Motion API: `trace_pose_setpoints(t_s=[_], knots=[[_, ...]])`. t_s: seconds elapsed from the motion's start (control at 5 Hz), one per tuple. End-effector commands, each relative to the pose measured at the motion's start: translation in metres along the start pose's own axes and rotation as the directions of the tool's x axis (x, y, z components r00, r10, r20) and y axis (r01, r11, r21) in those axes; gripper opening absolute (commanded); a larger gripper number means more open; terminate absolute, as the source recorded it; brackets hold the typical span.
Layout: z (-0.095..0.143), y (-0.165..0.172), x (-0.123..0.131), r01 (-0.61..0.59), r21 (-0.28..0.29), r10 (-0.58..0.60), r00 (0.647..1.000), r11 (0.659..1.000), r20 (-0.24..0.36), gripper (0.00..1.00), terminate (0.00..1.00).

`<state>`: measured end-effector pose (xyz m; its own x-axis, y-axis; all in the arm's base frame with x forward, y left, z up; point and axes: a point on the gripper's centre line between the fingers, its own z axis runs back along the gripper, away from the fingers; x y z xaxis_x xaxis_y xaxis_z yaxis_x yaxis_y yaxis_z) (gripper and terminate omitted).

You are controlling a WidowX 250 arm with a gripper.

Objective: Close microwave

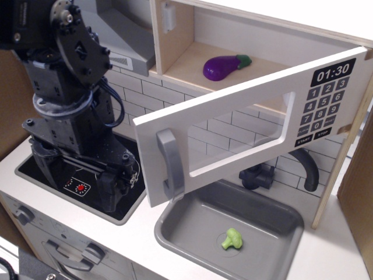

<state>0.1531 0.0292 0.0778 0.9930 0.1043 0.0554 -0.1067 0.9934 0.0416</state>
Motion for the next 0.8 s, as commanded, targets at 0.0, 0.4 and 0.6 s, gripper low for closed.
trace_pose_setpoints(t_s=[0.0, 0.4, 0.6], knots=[[0.006, 0.002, 0.007, 0.003, 0.004, -0.003, 0.999, 1.000, 0.033, 1.00, 0.00], [0.017, -0.049, 0.009, -0.049, -0.095, 0.057, 0.995, 0.994, 0.086, 1.00, 0.00], [0.024, -0.076, 0.010, -0.036, -0.137, 0.049, 0.995, 0.990, 0.091, 1.00, 0.00]])
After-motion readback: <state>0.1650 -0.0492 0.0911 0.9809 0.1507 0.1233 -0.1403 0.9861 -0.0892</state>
